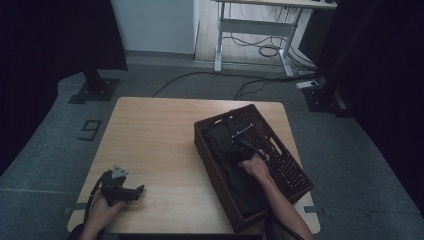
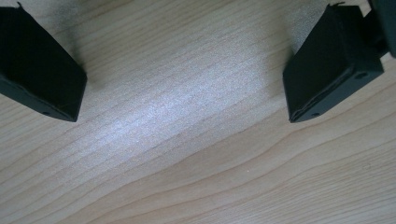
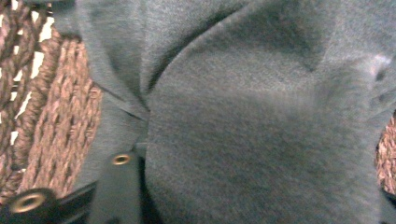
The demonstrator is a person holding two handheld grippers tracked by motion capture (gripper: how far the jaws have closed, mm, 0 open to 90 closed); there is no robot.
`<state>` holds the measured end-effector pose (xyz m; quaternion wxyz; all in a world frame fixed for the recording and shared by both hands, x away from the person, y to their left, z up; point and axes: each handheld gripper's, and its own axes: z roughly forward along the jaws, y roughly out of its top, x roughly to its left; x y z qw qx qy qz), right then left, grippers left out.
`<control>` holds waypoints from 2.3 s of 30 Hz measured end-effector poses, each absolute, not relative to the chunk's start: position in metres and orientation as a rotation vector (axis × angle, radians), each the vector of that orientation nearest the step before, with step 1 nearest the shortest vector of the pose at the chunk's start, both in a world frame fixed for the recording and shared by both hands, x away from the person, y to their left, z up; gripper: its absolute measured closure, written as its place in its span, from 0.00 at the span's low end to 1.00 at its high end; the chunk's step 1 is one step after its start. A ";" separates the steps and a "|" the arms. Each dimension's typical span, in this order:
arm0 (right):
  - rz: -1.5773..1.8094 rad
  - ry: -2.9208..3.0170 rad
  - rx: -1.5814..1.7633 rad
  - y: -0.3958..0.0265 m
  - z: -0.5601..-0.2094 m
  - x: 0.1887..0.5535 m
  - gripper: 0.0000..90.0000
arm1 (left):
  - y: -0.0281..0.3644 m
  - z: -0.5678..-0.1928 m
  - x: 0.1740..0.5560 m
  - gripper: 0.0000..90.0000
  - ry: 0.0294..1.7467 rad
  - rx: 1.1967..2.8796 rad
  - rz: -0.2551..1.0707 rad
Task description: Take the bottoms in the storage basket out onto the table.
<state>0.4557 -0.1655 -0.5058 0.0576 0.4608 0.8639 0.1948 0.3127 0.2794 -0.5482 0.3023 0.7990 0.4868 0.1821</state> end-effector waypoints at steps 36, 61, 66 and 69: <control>0.869 2.340 1.247 -0.188 -0.447 0.424 0.74 | 0.280 -0.548 0.313 0.00 1.290 2.120 0.482; 1.037 2.207 1.218 -0.209 -0.384 0.409 0.73 | 0.280 -0.548 0.313 0.00 1.290 2.120 0.482; 1.043 2.203 1.194 -0.211 -0.374 0.408 0.73 | 0.280 -0.548 0.313 0.00 1.290 2.120 0.481; 1.050 2.196 1.194 -0.212 -0.368 0.407 0.73 | 0.280 -0.548 0.313 0.00 1.290 2.120 0.482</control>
